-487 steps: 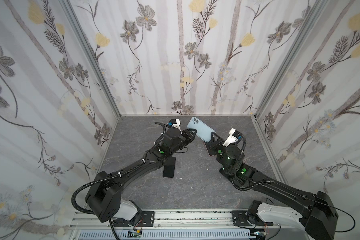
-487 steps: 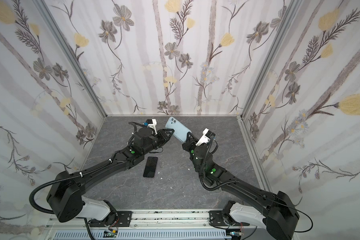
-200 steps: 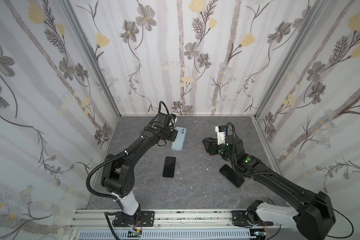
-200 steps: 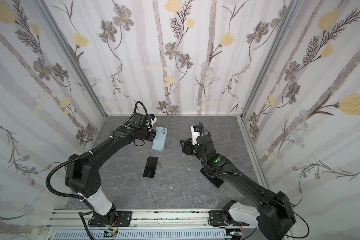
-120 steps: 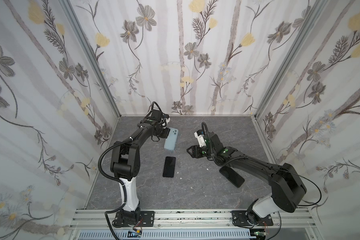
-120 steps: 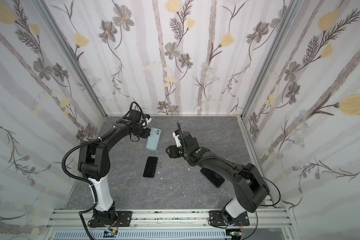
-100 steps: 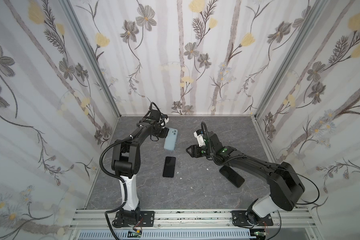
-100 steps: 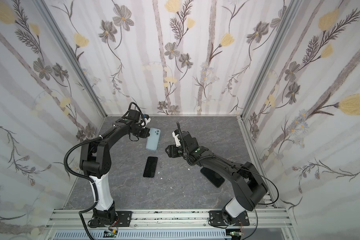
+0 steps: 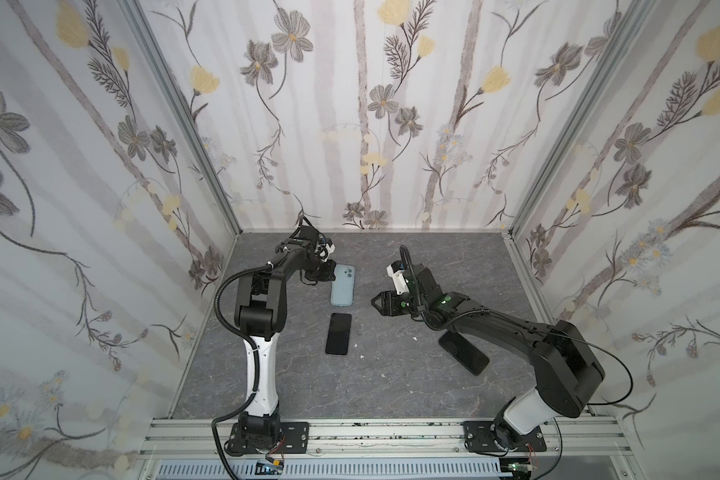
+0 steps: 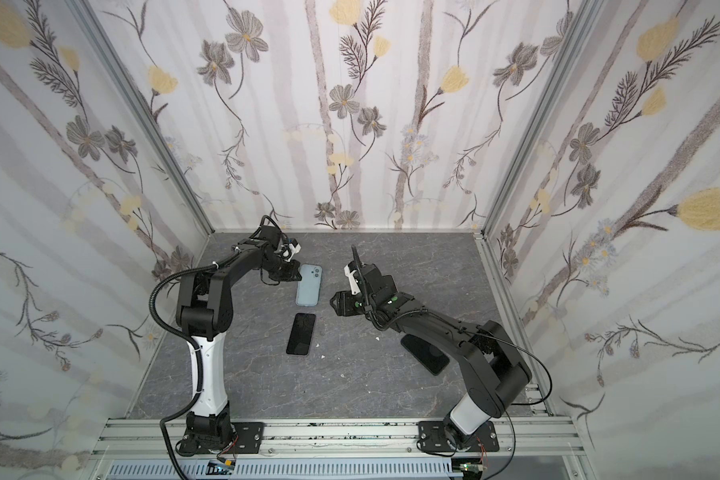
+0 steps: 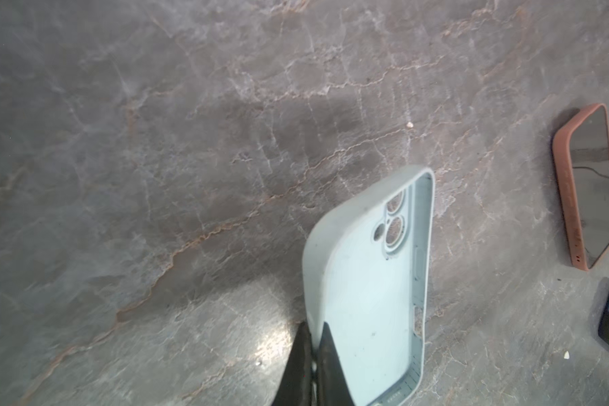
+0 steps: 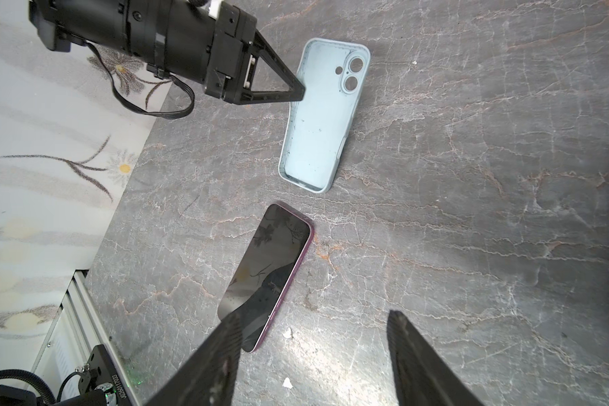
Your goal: Take the phone out of the phone case
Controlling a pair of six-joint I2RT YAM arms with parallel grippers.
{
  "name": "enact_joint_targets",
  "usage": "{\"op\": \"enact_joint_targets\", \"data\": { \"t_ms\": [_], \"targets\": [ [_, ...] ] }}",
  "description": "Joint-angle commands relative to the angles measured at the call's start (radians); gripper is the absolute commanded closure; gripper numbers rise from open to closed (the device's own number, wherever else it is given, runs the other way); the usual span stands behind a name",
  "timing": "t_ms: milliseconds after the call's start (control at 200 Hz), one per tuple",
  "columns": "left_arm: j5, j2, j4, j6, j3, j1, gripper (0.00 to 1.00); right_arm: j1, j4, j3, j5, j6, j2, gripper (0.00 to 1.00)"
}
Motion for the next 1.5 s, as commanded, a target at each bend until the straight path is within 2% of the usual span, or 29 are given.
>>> {"op": "enact_joint_targets", "data": {
  "t_ms": [0,220,570,694,824,874,964,1184,1319,1354,1379,1494],
  "targets": [
    [0.006,0.025,-0.012,-0.024,0.027,0.000,0.92,-0.001,-0.002,0.005,0.018,0.008,0.006,0.34],
    [0.008,0.048,-0.011,-0.035,0.040,0.000,0.88,-0.001,-0.008,0.002,0.025,0.008,0.006,0.34],
    [0.002,0.041,-0.011,-0.078,0.026,0.001,0.60,-0.034,-0.044,-0.031,0.108,-0.015,-0.061,0.32],
    [-0.017,0.000,-0.010,-0.102,0.005,0.001,0.55,-0.068,-0.077,-0.053,0.159,-0.049,-0.102,0.31],
    [-0.079,-0.113,0.000,-0.127,-0.028,-0.015,0.49,-0.130,-0.142,-0.064,0.190,-0.106,-0.131,0.29],
    [-0.110,-0.174,0.013,-0.138,-0.049,-0.031,0.47,-0.158,-0.169,-0.065,0.202,-0.135,-0.138,0.23],
    [-0.161,-0.294,0.057,-0.163,-0.103,-0.065,0.43,-0.212,-0.216,-0.058,0.205,-0.191,-0.137,0.18],
    [-0.258,-0.614,0.301,-0.298,-0.344,-0.174,0.27,-0.296,-0.352,0.004,0.221,-0.295,-0.075,0.13],
    [-0.335,-0.735,0.417,-0.368,-0.492,-0.269,0.14,-0.323,-0.400,0.035,0.186,-0.326,-0.010,0.08],
    [-0.365,-0.762,0.455,-0.396,-0.535,-0.296,0.09,-0.324,-0.408,0.049,0.184,-0.328,0.013,0.07],
    [-0.388,-0.783,0.486,-0.423,-0.564,-0.312,0.01,-0.326,-0.410,0.061,0.183,-0.328,0.030,0.06],
    [-0.454,-0.862,0.608,-0.534,-0.700,-0.352,0.00,-0.329,-0.415,0.128,0.178,-0.330,0.112,0.03]
  ]
}}
